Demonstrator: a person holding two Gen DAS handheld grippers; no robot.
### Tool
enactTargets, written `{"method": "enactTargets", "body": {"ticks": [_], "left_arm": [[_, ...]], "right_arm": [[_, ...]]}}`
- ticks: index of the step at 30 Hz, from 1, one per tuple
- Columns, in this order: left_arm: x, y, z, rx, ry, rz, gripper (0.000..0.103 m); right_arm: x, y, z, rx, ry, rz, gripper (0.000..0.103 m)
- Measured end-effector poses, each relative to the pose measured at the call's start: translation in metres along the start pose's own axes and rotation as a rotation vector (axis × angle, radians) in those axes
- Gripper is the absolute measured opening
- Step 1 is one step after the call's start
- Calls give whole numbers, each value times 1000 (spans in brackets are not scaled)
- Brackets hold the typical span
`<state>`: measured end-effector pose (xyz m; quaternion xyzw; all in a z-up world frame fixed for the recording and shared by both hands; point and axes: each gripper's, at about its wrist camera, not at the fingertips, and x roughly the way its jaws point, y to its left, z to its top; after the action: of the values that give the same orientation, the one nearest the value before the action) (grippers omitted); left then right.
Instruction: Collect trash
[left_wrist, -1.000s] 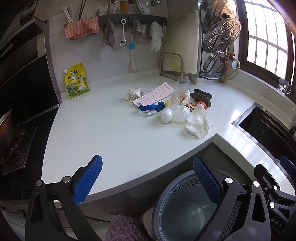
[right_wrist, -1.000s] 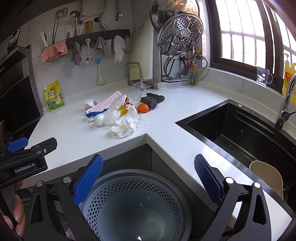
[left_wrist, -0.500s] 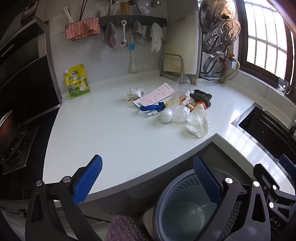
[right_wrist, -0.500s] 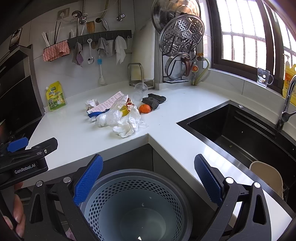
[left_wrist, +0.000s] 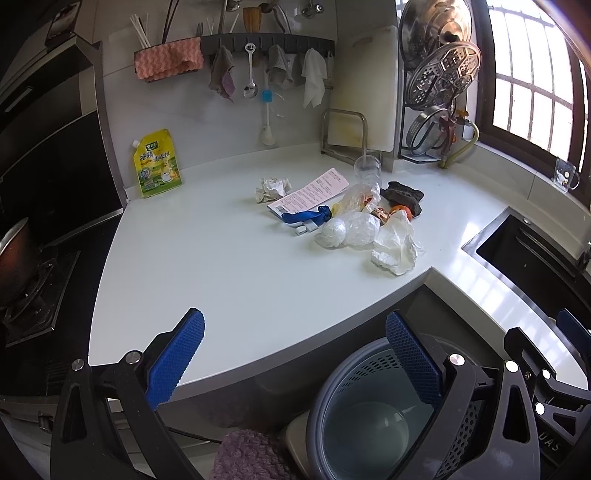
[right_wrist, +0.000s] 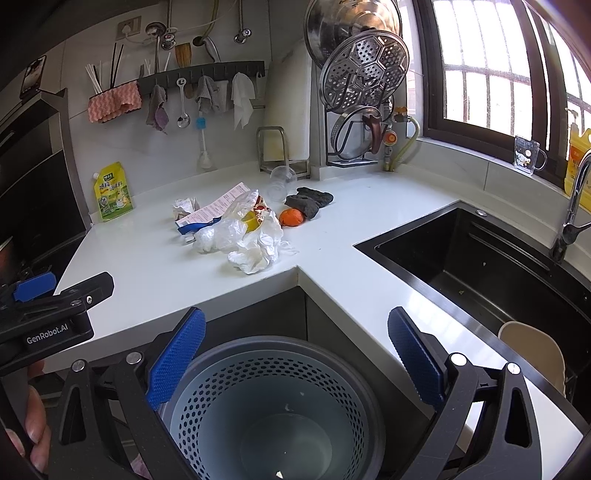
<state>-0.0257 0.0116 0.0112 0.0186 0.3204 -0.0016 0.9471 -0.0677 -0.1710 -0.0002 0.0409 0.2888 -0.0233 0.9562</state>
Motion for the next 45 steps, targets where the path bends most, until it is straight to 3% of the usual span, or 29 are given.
{"method": "enactTargets", "body": {"ticks": [28, 37, 45], "left_arm": [[7, 9, 0, -5, 8, 13, 97], [51, 23, 11, -44, 66, 27, 97], [88, 24, 35, -21, 78, 28, 97]], "right_arm": [[4, 5, -2, -3, 3, 18, 95], [47, 2, 9, -7, 56, 47, 95], [107, 9, 42, -20, 96, 63, 95]]}}
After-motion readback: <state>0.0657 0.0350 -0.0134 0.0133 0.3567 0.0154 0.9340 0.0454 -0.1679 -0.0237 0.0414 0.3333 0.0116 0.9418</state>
